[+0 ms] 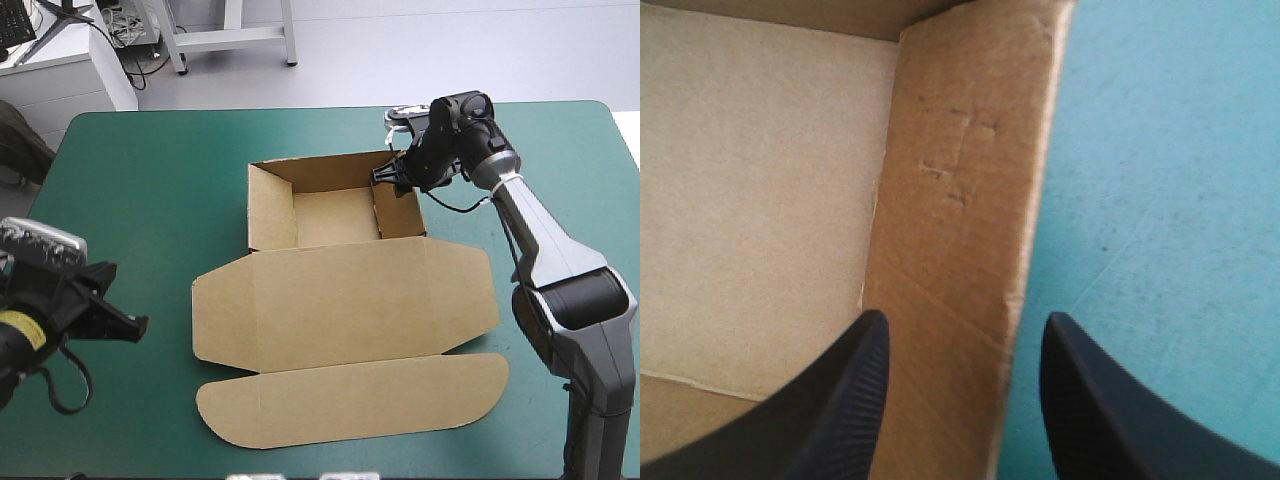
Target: Fold the box
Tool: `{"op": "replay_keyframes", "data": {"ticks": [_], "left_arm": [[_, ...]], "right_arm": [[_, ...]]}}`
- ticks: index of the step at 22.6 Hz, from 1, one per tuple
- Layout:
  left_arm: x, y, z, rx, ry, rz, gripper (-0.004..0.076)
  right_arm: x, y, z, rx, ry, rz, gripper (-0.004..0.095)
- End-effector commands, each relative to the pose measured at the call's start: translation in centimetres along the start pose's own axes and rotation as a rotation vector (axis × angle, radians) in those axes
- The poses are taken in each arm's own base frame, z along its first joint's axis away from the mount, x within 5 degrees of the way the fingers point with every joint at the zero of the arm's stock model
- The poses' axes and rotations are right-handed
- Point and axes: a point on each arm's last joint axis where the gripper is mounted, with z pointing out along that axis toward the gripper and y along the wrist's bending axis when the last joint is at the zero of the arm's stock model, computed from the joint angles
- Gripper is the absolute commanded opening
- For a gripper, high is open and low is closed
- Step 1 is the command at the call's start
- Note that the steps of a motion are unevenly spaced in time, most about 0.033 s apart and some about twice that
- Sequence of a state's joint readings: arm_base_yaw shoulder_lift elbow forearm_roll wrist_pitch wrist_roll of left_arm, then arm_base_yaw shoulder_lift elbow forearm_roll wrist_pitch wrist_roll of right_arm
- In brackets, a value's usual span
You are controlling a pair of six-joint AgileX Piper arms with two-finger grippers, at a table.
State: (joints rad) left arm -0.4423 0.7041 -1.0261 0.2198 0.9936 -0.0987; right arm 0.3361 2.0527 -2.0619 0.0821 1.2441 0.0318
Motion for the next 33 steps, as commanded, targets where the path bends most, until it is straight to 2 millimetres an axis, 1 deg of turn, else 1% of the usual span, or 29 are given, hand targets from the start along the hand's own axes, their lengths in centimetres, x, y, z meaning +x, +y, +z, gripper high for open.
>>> {"op": "replay_keyframes", "data": {"ticks": [1, 2, 3, 4, 5, 6, 7, 8, 9, 10, 11, 12, 13, 14, 15, 17, 19, 21, 22, 23, 24, 26, 29, 30, 32, 33], "left_arm": [[2.2, -0.1, -0.5, 0.015, -0.133, -0.047, -0.0008], [4.4, -0.3, -0.3, 0.020, -0.148, -0.046, -0.0008], [5.4, -0.4, 0.1, 0.023, -0.147, -0.051, -0.0008], [7.4, -0.5, 0.3, 0.031, -0.171, -0.085, -0.0008], [8.1, -0.5, 0.3, 0.034, -0.193, -0.089, -0.0008], [9.8, -0.7, 0.5, 0.040, -0.211, -0.093, -0.0008], [10.4, -0.7, 0.6, 0.041, -0.219, -0.093, -0.0008], [11.2, -0.7, 0.6, 0.043, -0.231, -0.096, -0.0008], [11.8, -0.8, 0.7, 0.044, -0.241, -0.096, -0.0008], [12.3, -0.8, 0.7, 0.046, -0.250, -0.108, -0.0009], [13.3, -0.8, 0.6, 0.048, -0.271, -0.120, -0.0009], [13.9, -0.8, 0.6, 0.050, -0.291, -0.122, -0.0010], [14.0, -0.8, 0.3, 0.050, -0.320, -0.123, -0.0010], [14.1, -0.7, 0.0, 0.047, -0.344, -0.122, -0.0010], [14.1, -0.7, -0.2, 0.046, -0.355, -0.123, -0.0010], [14.2, -0.6, -0.2, 0.044, -0.348, -0.126, -0.0010], [14.2, -0.6, -0.2, 0.044, -0.348, -0.126, -0.0010], [14.2, -0.6, -0.2, 0.044, -0.348, -0.126, -0.0010], [14.2, -0.6, -0.2, 0.044, -0.348, -0.126, -0.0010], [14.2, -0.6, -0.2, 0.044, -0.348, -0.126, -0.0010], [14.2, -0.6, -0.2, 0.044, -0.348, -0.126, -0.0010], [14.2, -0.6, -0.2, 0.044, -0.348, -0.126, -0.0010], [14.2, -0.6, -0.2, 0.044, -0.348, -0.126, -0.0010], [14.2, -0.6, -0.2, 0.045, -0.350, -0.126, -0.0010], [14.2, -0.6, -0.2, 0.045, -0.350, -0.126, -0.0010], [14.2, -0.6, -0.2, 0.045, -0.350, -0.126, -0.0010]], "right_arm": [[-0.2, 0.1, -0.5, -0.021, -0.011, -0.003, 0.0444], [-0.2, 0.0, 0.8, -0.023, 0.016, 0.002, 0.0444], [-0.2, 0.0, 1.3, -0.025, 0.027, 0.007, 0.0441], [-0.2, -0.1, 2.3, -0.023, 0.047, 0.036, 0.0412], [-0.1, -0.1, 2.7, -0.021, 0.054, 0.042, 0.0365], [-0.1, -0.1, 3.0, -0.022, 0.062, 0.044, 0.0265], [-0.1, -0.1, 3.1, -0.020, 0.062, 0.043, 0.0186], [-0.1, -0.2, 3.1, -0.018, 0.062, 0.039, 0.0080], [-0.1, -0.2, 3.1, -0.014, 0.062, 0.038, 0.0009], [-0.1, -0.2, 3.1, -0.009, 0.062, 0.036, -0.0014], [-0.1, -0.5, 3.1, 0.019, 0.060, 0.026, -0.0019], [-0.1, -0.8, 3.1, 0.055, 0.059, 0.013, -0.0020], [-0.2, -1.3, 3.0, 0.093, 0.057, 0.002, -0.0020], [-0.2, -2.3, 2.9, 0.152, 0.055, -0.008, -0.0020], [-0.2, -3.4, 2.8, 0.196, 0.053, -0.006, -0.0020], [-0.2, -7.0, 2.3, 0.248, 0.052, 0.053, -0.0020], [0.6, -13.2, 1.3, 0.298, 0.055, 0.168, -0.0020], [1.4, -16.6, 0.6, 0.327, 0.056, 0.233, -0.0020], [2.2, -19.3, 0.0, 0.349, 0.059, 0.279, -0.0020], [2.7, -20.8, -0.4, 0.362, 0.061, 0.305, -0.0020], [3.9, -23.8, -1.3, 0.386, 0.064, 0.356, -0.0020], [6.6, -28.8, -3.0, 0.414, 0.066, 0.458, -0.0020], [9.5, -32.9, -4.7, 0.425, 0.054, 0.579, -0.0020], [10.0, -33.5, -5.0, 0.420, 0.049, 0.601, -0.0020], [11.7, -35.4, -5.9, 0.407, 0.030, 0.673, -0.0020], [12.1, -35.8, -6.1, 0.390, 0.020, 0.691, -0.0020]]}}
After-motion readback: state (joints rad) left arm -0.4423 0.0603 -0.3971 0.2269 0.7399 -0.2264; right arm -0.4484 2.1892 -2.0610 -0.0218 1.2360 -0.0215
